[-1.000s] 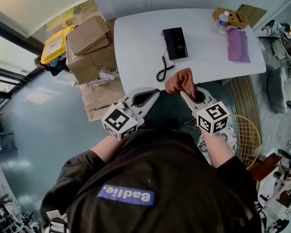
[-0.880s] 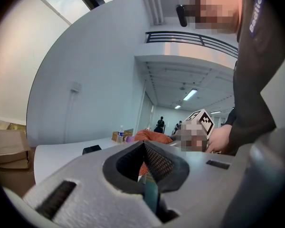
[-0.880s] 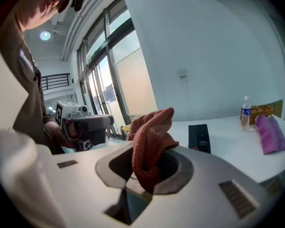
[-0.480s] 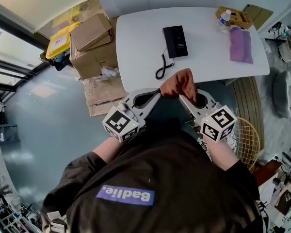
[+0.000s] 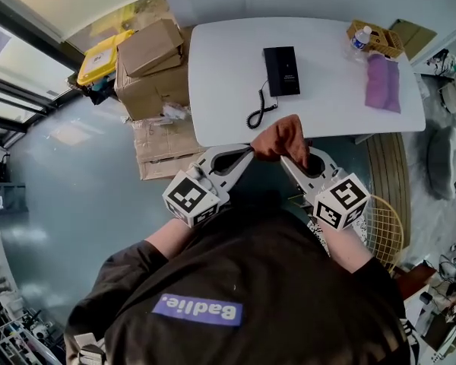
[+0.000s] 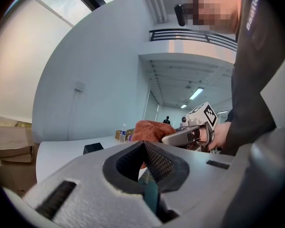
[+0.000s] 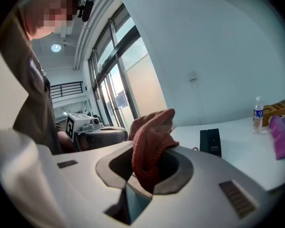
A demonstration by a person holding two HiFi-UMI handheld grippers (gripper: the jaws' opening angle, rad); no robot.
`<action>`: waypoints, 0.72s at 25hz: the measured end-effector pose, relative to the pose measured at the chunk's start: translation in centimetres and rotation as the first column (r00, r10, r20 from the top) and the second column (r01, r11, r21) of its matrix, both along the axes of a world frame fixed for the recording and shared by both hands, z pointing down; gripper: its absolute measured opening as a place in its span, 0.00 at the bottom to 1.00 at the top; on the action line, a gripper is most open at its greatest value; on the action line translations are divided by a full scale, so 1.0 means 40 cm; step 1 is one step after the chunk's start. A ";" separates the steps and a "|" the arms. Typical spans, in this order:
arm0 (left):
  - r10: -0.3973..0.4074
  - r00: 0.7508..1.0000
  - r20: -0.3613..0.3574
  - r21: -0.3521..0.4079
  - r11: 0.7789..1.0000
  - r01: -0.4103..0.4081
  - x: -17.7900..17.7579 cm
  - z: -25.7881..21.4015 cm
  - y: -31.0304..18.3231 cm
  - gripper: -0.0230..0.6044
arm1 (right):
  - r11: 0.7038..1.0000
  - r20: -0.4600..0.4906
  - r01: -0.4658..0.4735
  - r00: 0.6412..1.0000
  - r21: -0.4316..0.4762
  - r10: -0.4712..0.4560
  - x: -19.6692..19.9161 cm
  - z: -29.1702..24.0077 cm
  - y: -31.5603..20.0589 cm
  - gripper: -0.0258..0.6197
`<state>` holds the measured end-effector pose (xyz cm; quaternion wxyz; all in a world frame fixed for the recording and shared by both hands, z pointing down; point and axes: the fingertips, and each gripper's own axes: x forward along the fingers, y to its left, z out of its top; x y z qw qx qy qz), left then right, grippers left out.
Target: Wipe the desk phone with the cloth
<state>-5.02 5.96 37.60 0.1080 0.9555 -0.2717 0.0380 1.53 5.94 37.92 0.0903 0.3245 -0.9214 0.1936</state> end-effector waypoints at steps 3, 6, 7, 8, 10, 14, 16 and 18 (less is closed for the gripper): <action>0.000 1.000 0.000 0.004 1.000 0.000 0.000 -0.003 0.000 0.06 | 1.000 -0.003 0.005 1.000 -0.003 -0.005 -0.005 0.002 -0.002 0.18; 0.001 1.000 -0.002 0.004 1.000 -0.001 0.000 -0.005 0.003 0.06 | 1.000 -0.006 0.003 1.000 -0.006 -0.003 -0.005 0.004 -0.003 0.18; 0.001 1.000 -0.003 0.004 1.000 -0.001 -0.001 -0.006 0.004 0.06 | 1.000 -0.007 0.003 1.000 -0.007 -0.003 -0.006 0.003 -0.002 0.18; 0.001 1.000 -0.003 0.005 1.000 -0.001 -0.002 -0.007 0.005 0.06 | 1.000 -0.007 0.004 1.000 -0.007 -0.004 -0.007 0.003 -0.001 0.18; 0.002 1.000 -0.001 0.009 1.000 -0.002 -0.001 -0.006 0.007 0.06 | 1.000 -0.008 0.005 1.000 -0.006 -0.005 -0.007 0.004 0.001 0.18; 0.003 1.000 -0.002 0.007 1.000 -0.003 -0.002 -0.005 0.009 0.06 | 1.000 -0.008 0.006 1.000 -0.008 -0.006 -0.010 0.004 0.003 0.18; 0.006 1.000 -0.003 0.009 1.000 -0.006 -0.002 -0.009 0.008 0.06 | 1.000 -0.009 0.006 1.000 -0.010 -0.006 -0.011 0.004 0.003 0.18; 0.006 1.000 -0.003 0.006 1.000 -0.006 -0.003 -0.009 0.011 0.06 | 1.000 -0.011 0.007 1.000 -0.013 -0.007 -0.011 0.005 0.004 0.18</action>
